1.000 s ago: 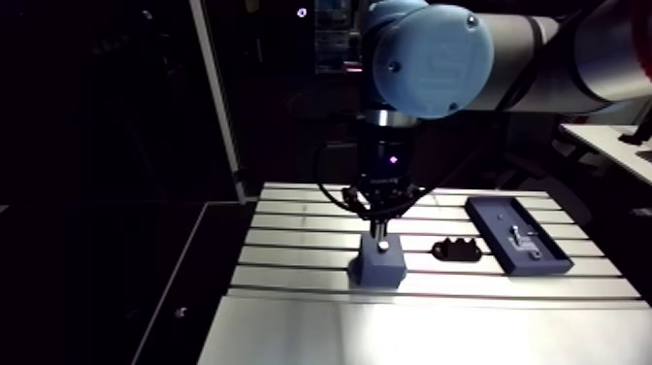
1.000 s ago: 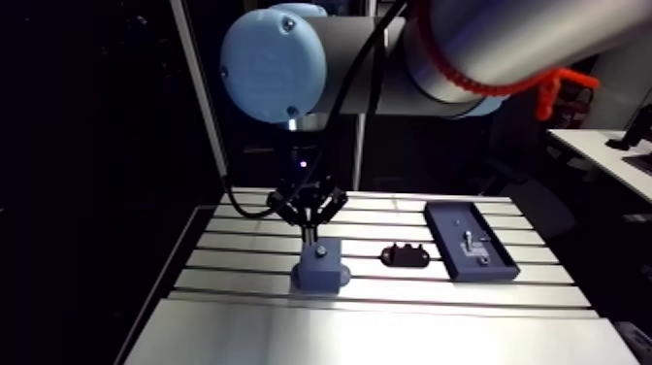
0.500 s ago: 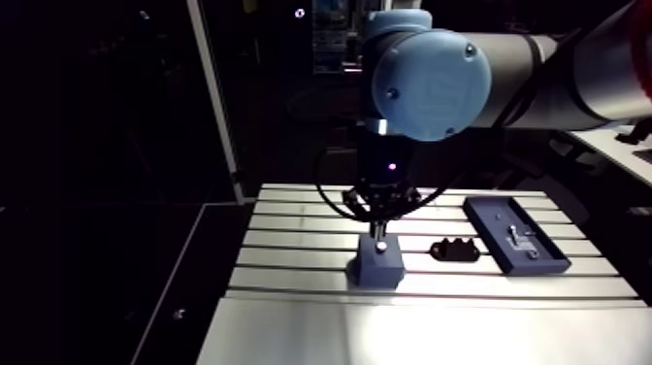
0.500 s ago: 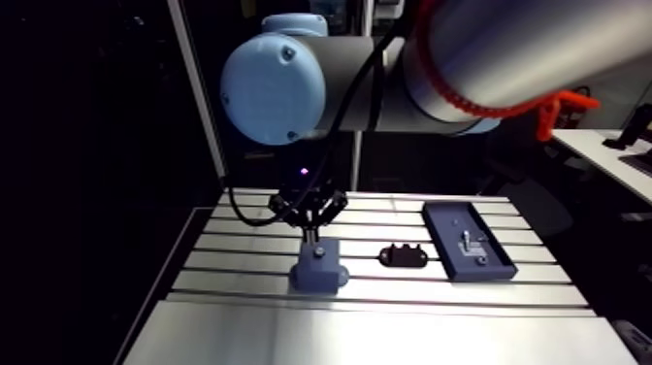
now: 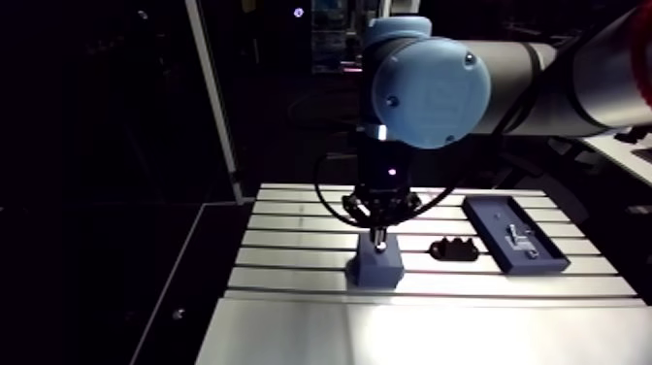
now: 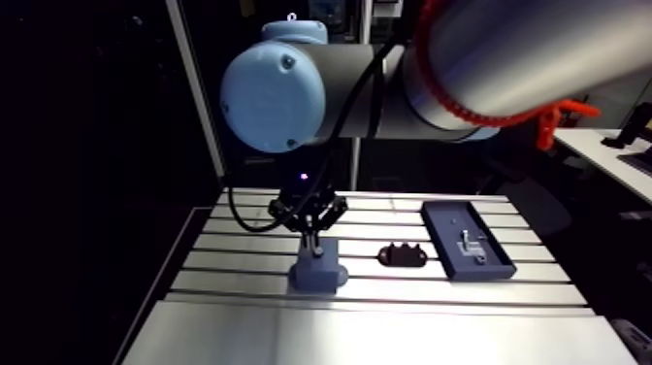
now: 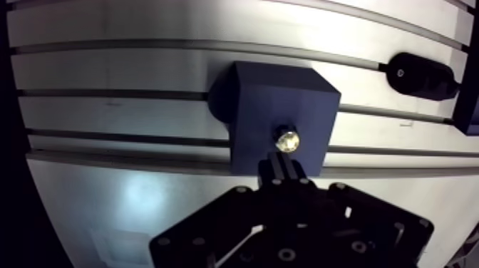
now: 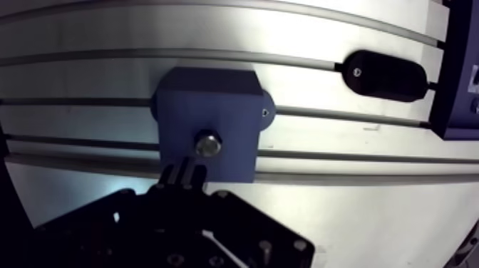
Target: Pick up the M10 bolt and insert it into the hex recess until seated.
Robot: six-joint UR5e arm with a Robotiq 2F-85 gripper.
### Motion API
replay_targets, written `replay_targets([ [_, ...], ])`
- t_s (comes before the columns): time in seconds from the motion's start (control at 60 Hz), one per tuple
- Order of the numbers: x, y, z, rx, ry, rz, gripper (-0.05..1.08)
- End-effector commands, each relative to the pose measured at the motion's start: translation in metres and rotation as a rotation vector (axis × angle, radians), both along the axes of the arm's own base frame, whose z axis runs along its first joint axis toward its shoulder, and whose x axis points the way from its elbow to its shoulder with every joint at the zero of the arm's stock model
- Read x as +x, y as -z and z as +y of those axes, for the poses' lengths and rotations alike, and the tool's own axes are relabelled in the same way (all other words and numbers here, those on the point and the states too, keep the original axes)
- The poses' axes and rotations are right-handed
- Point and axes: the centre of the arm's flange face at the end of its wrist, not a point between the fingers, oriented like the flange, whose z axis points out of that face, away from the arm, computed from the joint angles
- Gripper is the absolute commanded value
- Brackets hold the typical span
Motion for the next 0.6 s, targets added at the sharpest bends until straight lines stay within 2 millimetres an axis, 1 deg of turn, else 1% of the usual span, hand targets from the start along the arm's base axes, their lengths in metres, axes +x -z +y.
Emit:
replay_targets([
  [0.017,0.0009,0.004,0.0023,0.0,0.003,-0.008,1.08],
  [0.25,0.0003,0.0102,0.0059,-0.002,0.011,-0.019,1.08],
  [0.6,0.0001,0.0117,0.0058,-0.003,0.01,-0.022,1.08],
])
